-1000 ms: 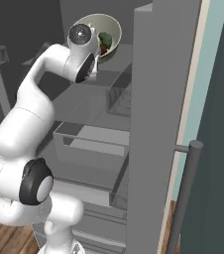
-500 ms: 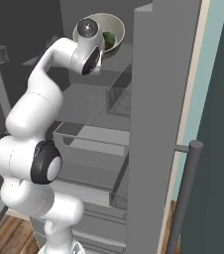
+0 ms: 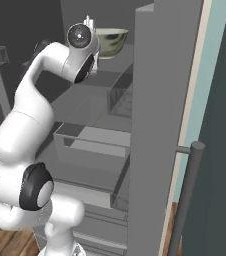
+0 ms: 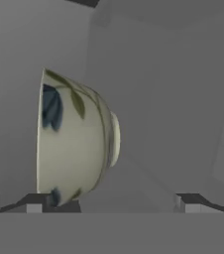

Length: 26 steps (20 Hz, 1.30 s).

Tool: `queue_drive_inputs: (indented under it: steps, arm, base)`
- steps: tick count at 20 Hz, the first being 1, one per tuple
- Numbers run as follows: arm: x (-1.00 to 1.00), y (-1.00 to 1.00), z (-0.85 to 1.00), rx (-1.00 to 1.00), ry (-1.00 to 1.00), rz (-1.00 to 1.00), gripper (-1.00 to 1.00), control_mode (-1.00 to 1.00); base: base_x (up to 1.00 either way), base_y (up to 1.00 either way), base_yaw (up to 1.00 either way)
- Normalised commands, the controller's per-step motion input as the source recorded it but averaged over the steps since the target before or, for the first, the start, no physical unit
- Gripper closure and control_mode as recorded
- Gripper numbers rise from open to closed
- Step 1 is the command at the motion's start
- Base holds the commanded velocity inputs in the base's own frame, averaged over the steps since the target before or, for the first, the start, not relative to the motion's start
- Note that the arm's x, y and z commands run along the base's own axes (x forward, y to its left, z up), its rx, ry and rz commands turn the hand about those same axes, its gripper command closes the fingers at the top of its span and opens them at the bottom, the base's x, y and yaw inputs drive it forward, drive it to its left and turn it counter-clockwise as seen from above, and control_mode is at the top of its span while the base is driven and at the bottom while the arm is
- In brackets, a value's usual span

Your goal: Place the bowl with the sweet potato and broccoli on the top shelf of the fridge. Place the bowl with the chicken drumstick and steak on the second highest shelf of the fridge.

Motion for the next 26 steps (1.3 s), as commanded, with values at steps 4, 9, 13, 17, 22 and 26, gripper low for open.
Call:
queue_drive_inputs:
  steps: [4,9,13,17,22,26]
  arm:
    - [-1.00,0.05,0.07,0.00,0.01,-0.01,-1.00,-1.00]
    - [-1.00,0.29,-0.13,-0.05,0.24,0.00,-1.00,-1.00]
    - [-1.00,0.28,-0.53,-0.16,0.56,0.05,-1.00,-1.00]
    - [-1.00,0.00,-1.00,-0.21,0.58,0.10,-1.00,-1.00]
    - [-0.96,-0.09,-1.00,-0.29,0.39,0.08,-1.00,-1.00]
    - [-0.72,0.00,-0.44,-0.06,0.08,0.03,-1.00,1.00]
  base:
    - [0.00,0.00,0.00]
    - [0.00,0.00,0.00]
    - [0.00,0.00,0.00]
    - [0.00,0.00,0.00]
    - [0.00,0.00,0.00]
    - [-0.25,0.00,0.01]
